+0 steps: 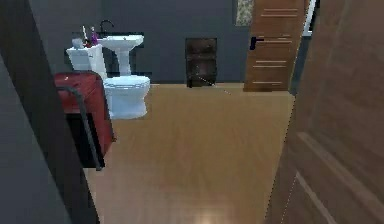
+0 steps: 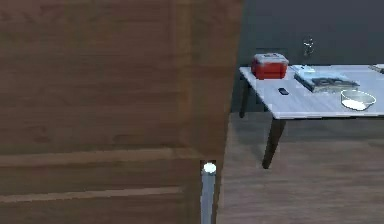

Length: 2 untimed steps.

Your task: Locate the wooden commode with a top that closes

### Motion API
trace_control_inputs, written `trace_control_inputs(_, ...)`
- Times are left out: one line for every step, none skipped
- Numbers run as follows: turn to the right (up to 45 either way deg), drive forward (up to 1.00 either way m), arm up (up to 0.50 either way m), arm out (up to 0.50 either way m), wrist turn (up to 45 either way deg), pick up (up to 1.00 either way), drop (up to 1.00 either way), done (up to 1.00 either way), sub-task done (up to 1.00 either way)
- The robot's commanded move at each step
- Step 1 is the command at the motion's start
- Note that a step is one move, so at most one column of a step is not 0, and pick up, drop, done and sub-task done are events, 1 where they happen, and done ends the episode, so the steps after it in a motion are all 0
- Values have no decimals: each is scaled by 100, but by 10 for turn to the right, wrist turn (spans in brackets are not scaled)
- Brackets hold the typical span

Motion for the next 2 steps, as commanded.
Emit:
trace_control_inputs(0,100,0,0,0,0,0,0,0)
trace_control_inputs(0,100,0,0,0,0,0,0,0)
